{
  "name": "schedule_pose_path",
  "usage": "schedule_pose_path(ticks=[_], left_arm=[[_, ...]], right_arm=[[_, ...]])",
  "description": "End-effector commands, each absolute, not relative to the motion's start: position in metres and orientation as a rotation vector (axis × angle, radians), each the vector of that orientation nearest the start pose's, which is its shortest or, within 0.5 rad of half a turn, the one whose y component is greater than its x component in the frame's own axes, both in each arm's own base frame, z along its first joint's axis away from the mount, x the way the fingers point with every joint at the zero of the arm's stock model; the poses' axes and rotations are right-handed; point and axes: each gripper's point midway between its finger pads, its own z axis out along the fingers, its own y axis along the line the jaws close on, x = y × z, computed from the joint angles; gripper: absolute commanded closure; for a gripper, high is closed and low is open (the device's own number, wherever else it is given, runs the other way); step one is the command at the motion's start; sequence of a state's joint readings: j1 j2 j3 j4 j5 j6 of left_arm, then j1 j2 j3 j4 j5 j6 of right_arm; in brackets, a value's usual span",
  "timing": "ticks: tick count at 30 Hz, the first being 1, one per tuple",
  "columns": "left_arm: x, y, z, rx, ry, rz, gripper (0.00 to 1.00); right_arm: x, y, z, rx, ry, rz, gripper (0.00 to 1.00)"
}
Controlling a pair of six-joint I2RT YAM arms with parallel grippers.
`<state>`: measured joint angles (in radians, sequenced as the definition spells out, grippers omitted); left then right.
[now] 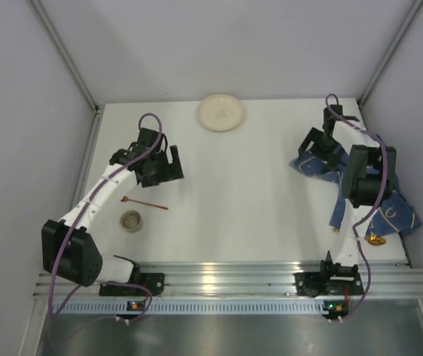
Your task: Set the dinner table for one person
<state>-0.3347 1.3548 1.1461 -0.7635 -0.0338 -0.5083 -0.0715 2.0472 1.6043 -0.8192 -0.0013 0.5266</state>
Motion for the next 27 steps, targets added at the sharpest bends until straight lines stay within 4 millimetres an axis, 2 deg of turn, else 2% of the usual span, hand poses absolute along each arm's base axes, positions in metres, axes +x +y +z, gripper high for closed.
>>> schedule_pose_path(ticks=[1, 5, 7, 8, 9, 10, 12, 13, 15, 16, 17, 19, 20, 22, 23, 24, 25, 26, 27], left_arm=[[0.315, -0.127, 0.162, -0.339, 2.538, -0.309, 0.09], [0.311, -0.12, 0.169, -0.394, 2.549, -0.26, 0.11], [0.308, -0.117, 0.179, -0.429, 2.521, -0.262, 0.11], [0.307, -0.117, 0.18, -0.436, 2.515, -0.268, 0.1], [0.305, -0.116, 0.18, -0.445, 2.511, -0.274, 0.1], [0.305, -0.118, 0.186, -0.448, 2.479, -0.302, 0.1], [0.299, -0.117, 0.179, -0.445, 2.479, -0.311, 0.1], [0.296, -0.115, 0.181, -0.451, 2.472, -0.314, 0.11], [0.288, -0.112, 0.178, -0.459, 2.473, -0.307, 0.11], [0.284, -0.11, 0.184, -0.467, 2.446, -0.321, 0.11], [0.277, -0.107, 0.179, -0.473, 2.454, -0.313, 0.11], [0.268, -0.101, 0.188, -0.485, 2.403, -0.328, 0.1], [0.262, -0.099, 0.182, -0.487, 2.405, -0.32, 0.1], [0.254, -0.094, 0.187, -0.472, 2.368, -0.331, 0.09], [0.25, -0.092, 0.184, -0.466, 2.372, -0.324, 0.09], [0.248, -0.091, 0.184, -0.461, 2.368, -0.323, 0.09], [0.246, -0.09, 0.188, -0.444, 2.358, -0.326, 0.09], [0.245, -0.09, 0.189, -0.437, 2.355, -0.325, 0.09], [0.244, -0.089, 0.189, -0.427, 2.354, -0.325, 0.09]], right_arm=[[0.438, -0.002, 0.033, 0.8, 2.733, 0.093, 0.0], [0.448, 0.006, 0.017, 0.747, 2.767, 0.1, 0.01], [0.45, 0.006, 0.012, 0.691, 2.79, 0.012, 0.03], [0.449, 0.006, 0.011, 0.655, 2.801, -0.061, 0.08], [0.44, 0.018, 0.008, 0.592, 2.852, -0.109, 0.15], [0.443, 0.02, 0.007, 0.54, 2.865, -0.149, 0.36], [0.435, 0.03, 0.005, 0.452, 2.906, -0.247, 0.54], [0.435, 0.034, 0.002, 0.42, 2.917, -0.267, 0.67], [0.431, 0.049, -0.002, 0.354, 2.947, -0.281, 0.78], [0.429, 0.053, -0.005, 0.33, 2.967, -0.29, 0.83], [0.429, 0.057, -0.006, 0.315, 2.973, -0.289, 0.91], [0.427, 0.068, -0.007, 0.303, 2.984, -0.268, 1.0], [0.426, 0.076, -0.006, 0.303, 2.993, -0.222, 1.0], [0.425, 0.096, 0.004, 0.311, 2.983, -0.128, 1.0], [0.425, 0.119, 0.01, 0.29, 2.986, -0.007, 1.0], [0.425, 0.134, 0.017, 0.29, 2.973, 0.065, 1.0], [0.427, 0.152, 0.034, 0.323, 2.94, 0.165, 1.0], [0.427, 0.185, 0.045, 0.294, 2.917, 0.318, 1.0], [0.429, 0.202, 0.058, 0.294, 2.886, 0.396, 1.0]])
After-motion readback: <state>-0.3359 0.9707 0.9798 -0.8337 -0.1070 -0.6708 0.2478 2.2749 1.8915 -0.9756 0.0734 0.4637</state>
